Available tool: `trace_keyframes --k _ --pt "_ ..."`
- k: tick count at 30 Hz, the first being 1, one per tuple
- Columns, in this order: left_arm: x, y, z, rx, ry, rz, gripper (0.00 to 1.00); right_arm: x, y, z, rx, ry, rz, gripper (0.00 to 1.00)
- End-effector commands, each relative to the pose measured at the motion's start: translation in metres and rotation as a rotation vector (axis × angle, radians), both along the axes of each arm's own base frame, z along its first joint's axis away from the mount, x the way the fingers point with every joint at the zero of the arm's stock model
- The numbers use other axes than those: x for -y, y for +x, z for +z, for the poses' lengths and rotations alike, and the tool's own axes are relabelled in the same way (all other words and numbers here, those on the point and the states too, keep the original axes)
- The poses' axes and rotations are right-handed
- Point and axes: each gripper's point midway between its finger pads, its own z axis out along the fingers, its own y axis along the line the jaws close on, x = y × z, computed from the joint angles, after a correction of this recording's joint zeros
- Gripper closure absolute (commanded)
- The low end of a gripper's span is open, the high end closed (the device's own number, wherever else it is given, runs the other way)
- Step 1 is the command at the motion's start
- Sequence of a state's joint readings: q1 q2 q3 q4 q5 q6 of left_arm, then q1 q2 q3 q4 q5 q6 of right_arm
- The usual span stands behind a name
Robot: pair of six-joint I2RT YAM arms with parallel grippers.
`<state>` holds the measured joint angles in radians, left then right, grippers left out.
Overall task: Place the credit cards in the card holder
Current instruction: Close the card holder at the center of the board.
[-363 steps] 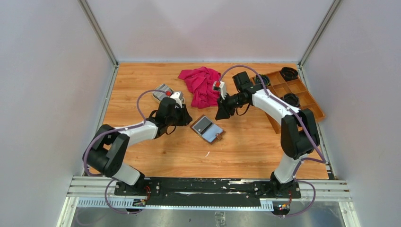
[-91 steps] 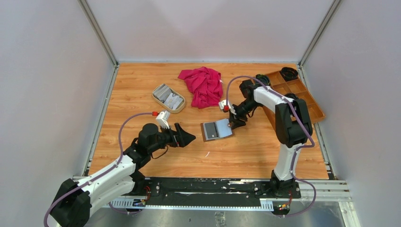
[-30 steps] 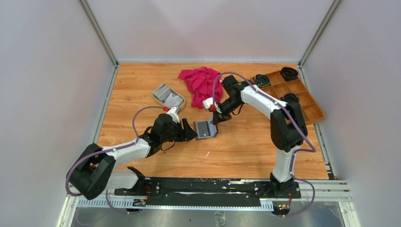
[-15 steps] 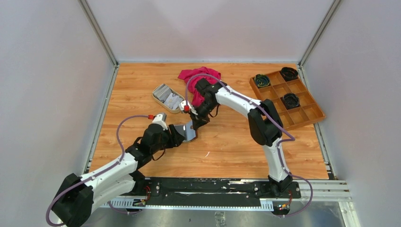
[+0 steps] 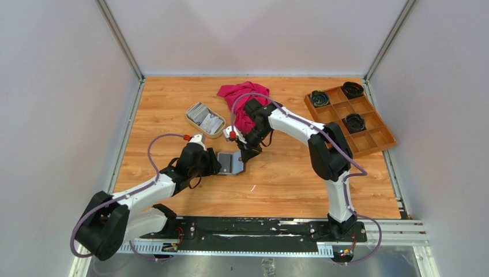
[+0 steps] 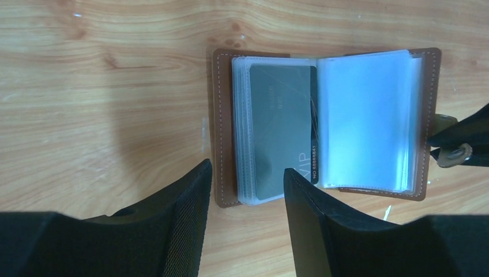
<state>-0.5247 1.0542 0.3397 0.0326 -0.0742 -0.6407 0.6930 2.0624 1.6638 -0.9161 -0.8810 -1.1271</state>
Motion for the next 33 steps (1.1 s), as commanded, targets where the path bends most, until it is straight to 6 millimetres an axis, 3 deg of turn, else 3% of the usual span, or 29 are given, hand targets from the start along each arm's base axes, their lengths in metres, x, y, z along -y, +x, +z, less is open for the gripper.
trace_keyframes --k 1,7,14,20,28,33 --pt "0.020 0.011 0.003 -0.002 -0.021 -0.091 0.48 0.013 -0.005 0.011 0.010 -0.001 -0.002 0.89" --pt "0.036 0.004 -0.017 -0.077 -0.046 -0.175 0.56 0.009 -0.003 0.024 0.014 0.027 -0.010 0.89" --pt "0.051 -0.007 -0.031 -0.138 -0.116 -0.238 0.62 -0.016 -0.004 0.032 -0.086 0.076 -0.038 0.88" --pt "0.061 -0.012 -0.033 -0.154 -0.178 -0.258 0.62 -0.042 0.004 0.022 -0.113 0.083 -0.112 0.88" --pt "0.063 -0.015 -0.036 -0.164 -0.225 -0.237 0.62 -0.059 0.019 -0.005 -0.163 0.051 -0.243 0.85" --pt "0.058 -0.017 -0.041 -0.171 -0.221 -0.209 0.62 -0.064 0.016 0.003 -0.219 0.049 -0.287 0.61"
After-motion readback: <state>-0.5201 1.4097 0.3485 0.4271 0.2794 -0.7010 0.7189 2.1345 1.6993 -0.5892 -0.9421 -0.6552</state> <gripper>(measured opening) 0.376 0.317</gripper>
